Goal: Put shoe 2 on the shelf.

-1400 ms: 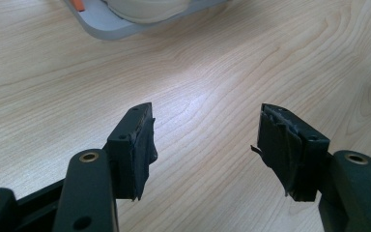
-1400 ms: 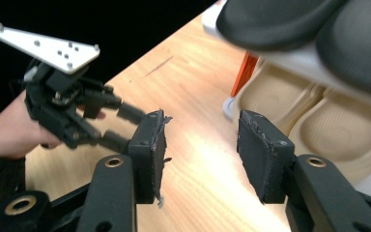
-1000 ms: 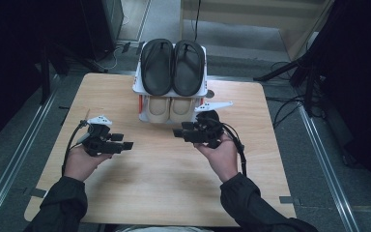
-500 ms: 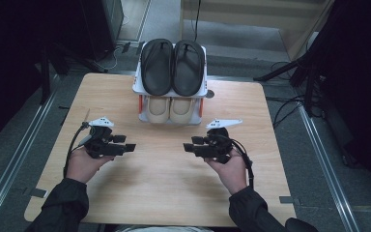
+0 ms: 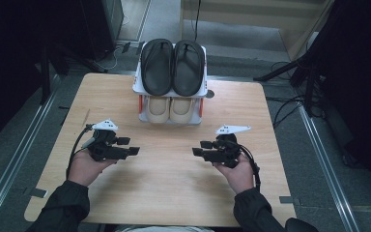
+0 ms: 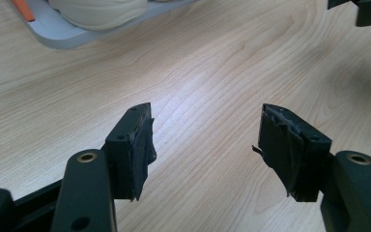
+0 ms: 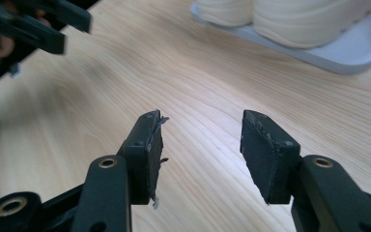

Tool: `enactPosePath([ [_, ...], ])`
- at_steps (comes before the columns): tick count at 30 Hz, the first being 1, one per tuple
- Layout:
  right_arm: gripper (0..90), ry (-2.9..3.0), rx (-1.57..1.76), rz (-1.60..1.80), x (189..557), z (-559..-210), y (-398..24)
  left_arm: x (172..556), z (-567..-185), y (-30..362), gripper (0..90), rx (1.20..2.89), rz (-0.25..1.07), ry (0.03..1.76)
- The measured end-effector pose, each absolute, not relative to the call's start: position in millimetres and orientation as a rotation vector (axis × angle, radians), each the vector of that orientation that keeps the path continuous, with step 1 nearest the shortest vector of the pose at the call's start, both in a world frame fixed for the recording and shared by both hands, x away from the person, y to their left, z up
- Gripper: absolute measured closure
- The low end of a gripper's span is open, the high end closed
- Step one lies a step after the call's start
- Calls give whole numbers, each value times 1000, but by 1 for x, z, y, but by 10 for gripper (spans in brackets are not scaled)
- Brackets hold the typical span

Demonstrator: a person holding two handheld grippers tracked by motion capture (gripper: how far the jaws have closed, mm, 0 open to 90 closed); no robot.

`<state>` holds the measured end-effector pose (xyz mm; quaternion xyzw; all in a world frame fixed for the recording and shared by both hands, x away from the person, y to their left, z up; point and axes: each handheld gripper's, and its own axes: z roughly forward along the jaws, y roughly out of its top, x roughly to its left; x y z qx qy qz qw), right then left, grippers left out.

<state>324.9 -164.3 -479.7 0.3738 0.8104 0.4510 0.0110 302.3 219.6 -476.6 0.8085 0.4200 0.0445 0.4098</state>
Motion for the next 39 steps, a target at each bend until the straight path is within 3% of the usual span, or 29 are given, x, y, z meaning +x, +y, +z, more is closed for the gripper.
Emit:
enactPosePath([
  [17, 502, 2428, 1256, 1450, 340, -479, -191, 304, -479, 222, 372, 2033, 107, 1070],
  [39, 500, 2459, 1209, 1404, 337, -478, -184, 305, -481, 221, 370, 2049, 97, 1070],
])
